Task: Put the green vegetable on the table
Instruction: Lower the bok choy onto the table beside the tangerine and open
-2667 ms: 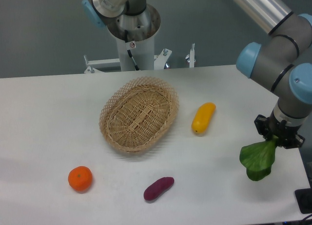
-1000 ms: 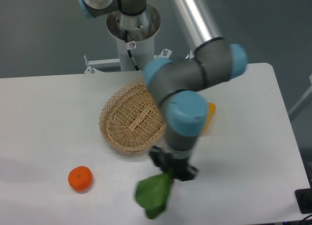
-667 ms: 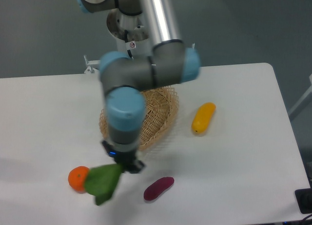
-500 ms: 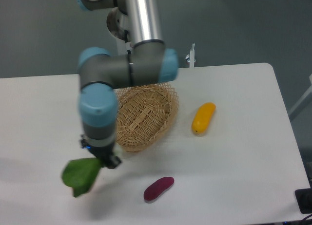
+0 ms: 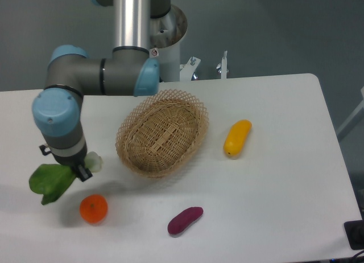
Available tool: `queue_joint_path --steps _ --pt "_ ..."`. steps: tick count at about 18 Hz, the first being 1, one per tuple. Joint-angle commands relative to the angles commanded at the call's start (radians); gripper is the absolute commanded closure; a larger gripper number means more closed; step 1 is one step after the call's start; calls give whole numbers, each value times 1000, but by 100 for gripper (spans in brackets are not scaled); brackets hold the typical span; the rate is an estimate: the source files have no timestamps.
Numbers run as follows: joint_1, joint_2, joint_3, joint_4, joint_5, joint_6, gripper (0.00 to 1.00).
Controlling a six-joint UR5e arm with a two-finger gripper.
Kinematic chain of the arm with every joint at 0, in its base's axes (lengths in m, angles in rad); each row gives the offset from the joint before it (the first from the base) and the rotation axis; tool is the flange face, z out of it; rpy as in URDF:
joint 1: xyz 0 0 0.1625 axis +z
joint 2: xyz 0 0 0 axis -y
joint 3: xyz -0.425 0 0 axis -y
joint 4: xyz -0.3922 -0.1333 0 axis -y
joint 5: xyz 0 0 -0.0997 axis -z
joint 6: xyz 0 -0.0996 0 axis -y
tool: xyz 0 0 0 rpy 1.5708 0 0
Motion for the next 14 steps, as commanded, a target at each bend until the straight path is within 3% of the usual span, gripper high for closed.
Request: queue_joint_path --steps 5,8,10,14 --pt "-18 -2 -86 138 0 -2 54" --pt "-20 -2 -106 178 0 -35 13" --pt "-21 -2 -106 184 -2 -63 0" --pt "-32 20 -97 181 0 -67 0"
